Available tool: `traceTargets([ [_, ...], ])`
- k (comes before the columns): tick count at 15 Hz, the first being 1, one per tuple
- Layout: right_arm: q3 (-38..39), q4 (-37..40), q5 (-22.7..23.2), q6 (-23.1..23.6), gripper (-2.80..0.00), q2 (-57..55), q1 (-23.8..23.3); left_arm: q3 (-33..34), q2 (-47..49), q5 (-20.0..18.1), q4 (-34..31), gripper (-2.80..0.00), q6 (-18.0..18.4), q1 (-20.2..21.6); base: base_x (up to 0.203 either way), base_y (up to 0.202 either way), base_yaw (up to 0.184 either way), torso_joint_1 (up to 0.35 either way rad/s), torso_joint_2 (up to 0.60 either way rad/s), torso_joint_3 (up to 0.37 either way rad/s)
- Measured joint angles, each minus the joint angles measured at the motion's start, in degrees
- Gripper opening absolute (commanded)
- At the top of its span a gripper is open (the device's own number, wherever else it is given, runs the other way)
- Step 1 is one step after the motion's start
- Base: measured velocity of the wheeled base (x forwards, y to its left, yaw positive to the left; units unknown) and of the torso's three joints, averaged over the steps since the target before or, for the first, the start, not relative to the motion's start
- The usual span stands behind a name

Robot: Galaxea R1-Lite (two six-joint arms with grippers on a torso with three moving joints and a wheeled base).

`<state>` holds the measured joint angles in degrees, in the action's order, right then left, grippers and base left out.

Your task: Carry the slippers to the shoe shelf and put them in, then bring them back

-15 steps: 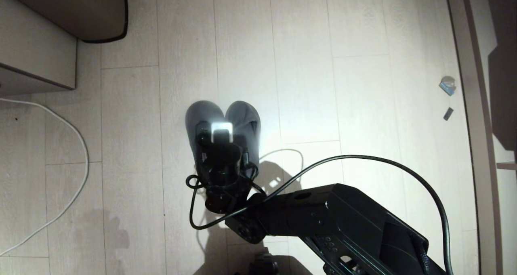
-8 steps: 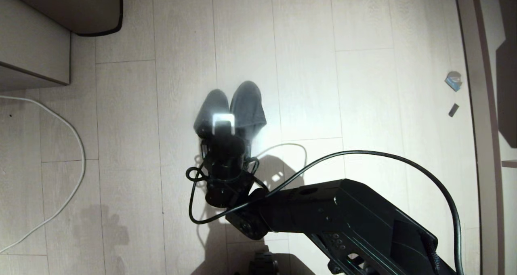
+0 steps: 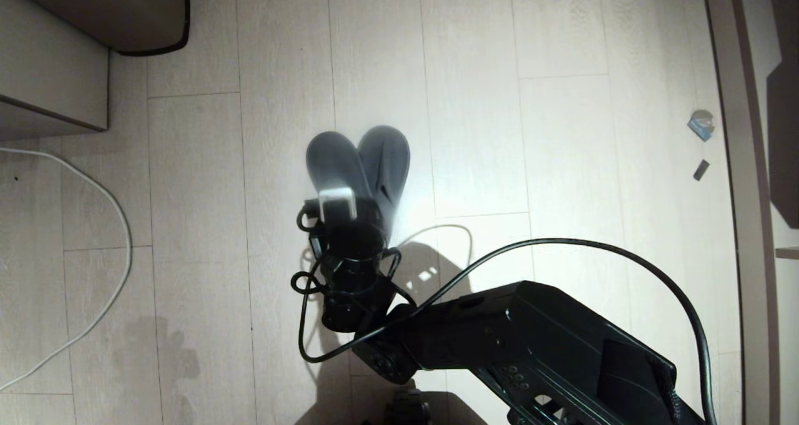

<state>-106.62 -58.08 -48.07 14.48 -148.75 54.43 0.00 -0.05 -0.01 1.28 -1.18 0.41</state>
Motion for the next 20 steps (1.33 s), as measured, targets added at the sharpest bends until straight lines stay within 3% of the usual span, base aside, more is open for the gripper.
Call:
traceTargets([
  [1, 0.67, -0.53, 0.02, -0.01, -2.8, 0.44, -0.01, 0.0, -0.01, 0.01, 0.03, -2.8, -0.02, 0.0, 0.0, 0.0, 0.0, 0.0, 0.0, 0.0],
  [10, 10.71, -2.31, 1.02, -0.4, -2.8, 13.34, -1.33, 0.0, 0.0, 0.01, 0.01, -2.8, 0.03, 0.0, 0.0, 0.0, 0.0, 0.0, 0.0, 0.0],
  [20, 26.39, 0.68, 8.9, -1.36, -2.8, 33.24, -10.95, 0.0, 0.0, 0.01, 0.01, -2.8, 0.06, 0.0, 0.0, 0.0, 0.0, 0.0, 0.0, 0.0],
])
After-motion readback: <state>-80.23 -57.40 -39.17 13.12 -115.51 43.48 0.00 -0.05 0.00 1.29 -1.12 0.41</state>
